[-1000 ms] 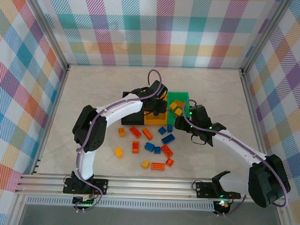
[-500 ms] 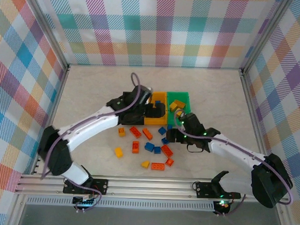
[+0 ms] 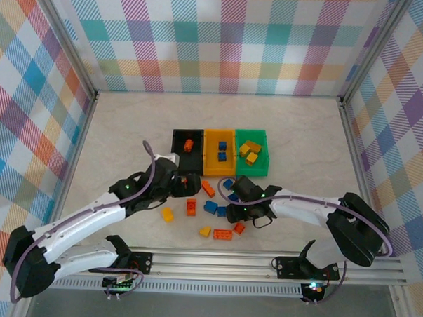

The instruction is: Sort the legos into containers by color

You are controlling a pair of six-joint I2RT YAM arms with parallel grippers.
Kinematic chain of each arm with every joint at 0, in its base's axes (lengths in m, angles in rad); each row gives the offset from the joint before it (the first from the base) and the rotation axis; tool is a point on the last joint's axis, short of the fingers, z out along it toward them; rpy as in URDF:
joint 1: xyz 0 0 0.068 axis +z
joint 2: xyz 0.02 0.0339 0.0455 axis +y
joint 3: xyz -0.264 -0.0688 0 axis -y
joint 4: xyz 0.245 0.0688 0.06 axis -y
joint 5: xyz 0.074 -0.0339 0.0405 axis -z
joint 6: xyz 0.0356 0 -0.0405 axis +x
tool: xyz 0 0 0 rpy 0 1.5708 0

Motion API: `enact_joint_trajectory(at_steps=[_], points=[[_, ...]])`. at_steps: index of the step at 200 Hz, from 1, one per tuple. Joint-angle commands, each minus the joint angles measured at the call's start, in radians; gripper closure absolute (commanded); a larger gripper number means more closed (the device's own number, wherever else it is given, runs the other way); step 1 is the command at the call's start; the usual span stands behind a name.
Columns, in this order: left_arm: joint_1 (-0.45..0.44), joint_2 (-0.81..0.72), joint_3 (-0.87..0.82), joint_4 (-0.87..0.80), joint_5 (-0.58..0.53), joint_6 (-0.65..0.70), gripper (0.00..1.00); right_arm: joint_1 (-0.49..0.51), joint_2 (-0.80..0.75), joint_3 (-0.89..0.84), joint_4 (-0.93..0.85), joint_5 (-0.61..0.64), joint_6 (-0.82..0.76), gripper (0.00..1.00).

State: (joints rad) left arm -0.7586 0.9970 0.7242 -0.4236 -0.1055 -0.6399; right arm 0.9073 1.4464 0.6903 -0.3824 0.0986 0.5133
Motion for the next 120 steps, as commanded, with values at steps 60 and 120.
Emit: enact_joint_trajectory(at_steps=[60,120], points=[[0.010,-0.108,-0.042,-0.075,-0.078,-0.032,0.00,0.028,-0.005,0.047,-0.050,0.090,-0.010,0.68],[0.026,-0.182,-0.080,-0.163,-0.147,-0.067,0.00,0.025,-0.025,0.326,-0.112,0.017,-0.133,0.72]])
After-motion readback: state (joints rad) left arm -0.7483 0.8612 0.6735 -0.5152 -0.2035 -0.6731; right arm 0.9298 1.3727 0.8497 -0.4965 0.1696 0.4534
